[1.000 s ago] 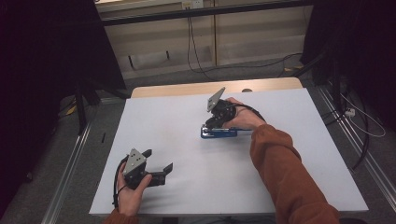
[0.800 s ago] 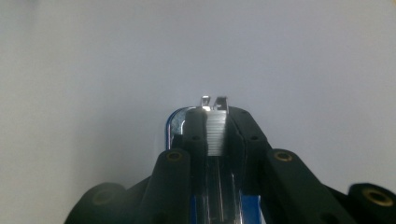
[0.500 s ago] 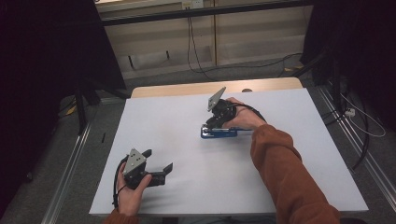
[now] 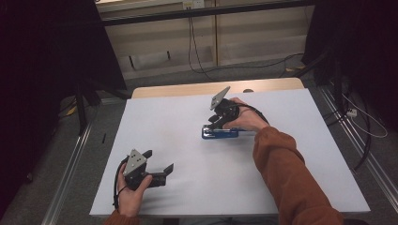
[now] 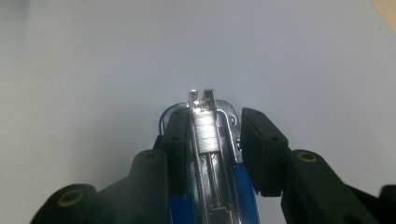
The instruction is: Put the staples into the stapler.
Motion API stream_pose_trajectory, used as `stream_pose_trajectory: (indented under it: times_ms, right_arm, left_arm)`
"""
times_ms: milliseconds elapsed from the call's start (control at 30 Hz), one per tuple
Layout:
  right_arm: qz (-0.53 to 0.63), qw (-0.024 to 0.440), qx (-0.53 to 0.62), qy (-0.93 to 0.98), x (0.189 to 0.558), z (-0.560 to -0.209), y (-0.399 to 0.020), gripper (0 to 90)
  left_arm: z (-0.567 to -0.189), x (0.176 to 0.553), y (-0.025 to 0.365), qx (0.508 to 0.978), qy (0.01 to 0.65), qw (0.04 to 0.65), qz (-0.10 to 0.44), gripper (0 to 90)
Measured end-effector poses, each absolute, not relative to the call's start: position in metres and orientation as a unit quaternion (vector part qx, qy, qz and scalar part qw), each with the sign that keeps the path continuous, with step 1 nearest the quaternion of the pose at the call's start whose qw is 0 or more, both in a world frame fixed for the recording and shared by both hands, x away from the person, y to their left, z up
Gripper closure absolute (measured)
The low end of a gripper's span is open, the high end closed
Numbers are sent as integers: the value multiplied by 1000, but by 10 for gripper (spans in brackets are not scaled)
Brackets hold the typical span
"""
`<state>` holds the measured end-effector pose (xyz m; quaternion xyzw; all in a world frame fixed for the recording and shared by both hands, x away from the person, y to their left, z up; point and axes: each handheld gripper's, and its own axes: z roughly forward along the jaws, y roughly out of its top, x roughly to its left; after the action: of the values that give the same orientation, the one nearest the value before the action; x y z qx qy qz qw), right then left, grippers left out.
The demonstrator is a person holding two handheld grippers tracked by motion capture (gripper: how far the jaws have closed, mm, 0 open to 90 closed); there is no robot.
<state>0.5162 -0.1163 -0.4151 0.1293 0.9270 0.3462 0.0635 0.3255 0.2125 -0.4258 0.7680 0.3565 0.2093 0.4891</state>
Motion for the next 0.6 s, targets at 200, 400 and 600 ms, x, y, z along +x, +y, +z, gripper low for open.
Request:
stream_pose_trajectory:
  times_ms: [200,400,600]
  right_arm:
    - [357,63,168,917,512,-419,-124,444]
    - [369,70,205,904,508,-420,-126,285]
    - [382,76,233,891,504,-418,-130,164]
  left_arm:
    - [-426,326,212,768,357,489,210,43]
    - [-426,326,212,768,357,489,210,43]
    - [-426,326,212,768,358,489,209,43]
